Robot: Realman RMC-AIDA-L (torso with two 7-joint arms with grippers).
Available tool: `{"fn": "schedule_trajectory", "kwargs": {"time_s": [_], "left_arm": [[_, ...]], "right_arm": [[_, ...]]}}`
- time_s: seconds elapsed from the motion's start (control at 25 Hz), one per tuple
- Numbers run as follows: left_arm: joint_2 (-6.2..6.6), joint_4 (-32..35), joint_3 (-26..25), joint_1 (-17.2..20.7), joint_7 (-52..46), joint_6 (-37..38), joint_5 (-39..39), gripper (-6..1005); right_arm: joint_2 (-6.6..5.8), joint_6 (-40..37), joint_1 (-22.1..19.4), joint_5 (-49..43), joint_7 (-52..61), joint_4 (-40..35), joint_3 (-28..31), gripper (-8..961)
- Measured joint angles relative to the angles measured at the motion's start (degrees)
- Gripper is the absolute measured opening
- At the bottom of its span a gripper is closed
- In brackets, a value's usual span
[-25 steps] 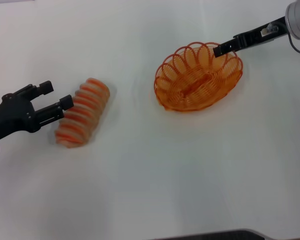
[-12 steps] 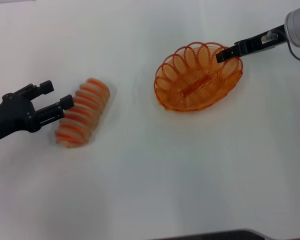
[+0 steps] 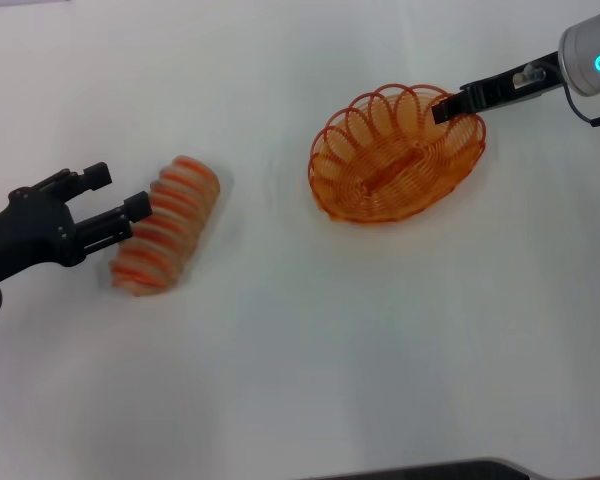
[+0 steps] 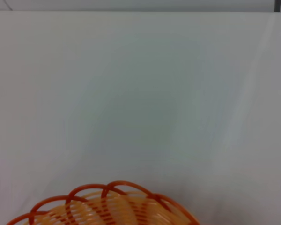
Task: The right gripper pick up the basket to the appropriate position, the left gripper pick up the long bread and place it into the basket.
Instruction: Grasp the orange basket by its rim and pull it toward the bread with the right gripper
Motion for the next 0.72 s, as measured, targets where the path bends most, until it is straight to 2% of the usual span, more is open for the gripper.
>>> {"fn": "schedule_trajectory", "kwargs": {"time_s": [0.24,0.48,0.72], "left_arm": [[-0.1,0.0,0.1,-0.1,0.2,0.0,0.4,808],[-0.09,0.0,0.2,-0.1,0.4,0.0,0.5,808],[-0.09,0.0,0.3,-0.3,0.5,-0.2,0.5,808]], "right_arm": [[0.14,1.1,0.0,0.4,-0.1,0.0,0.3,413],[0.14,1.4,0.0,0.5,-0.2,0.1,0.1,188],[0.18,0.7,0.1,0.5,-0.7,0.2,0.1,147]]}}
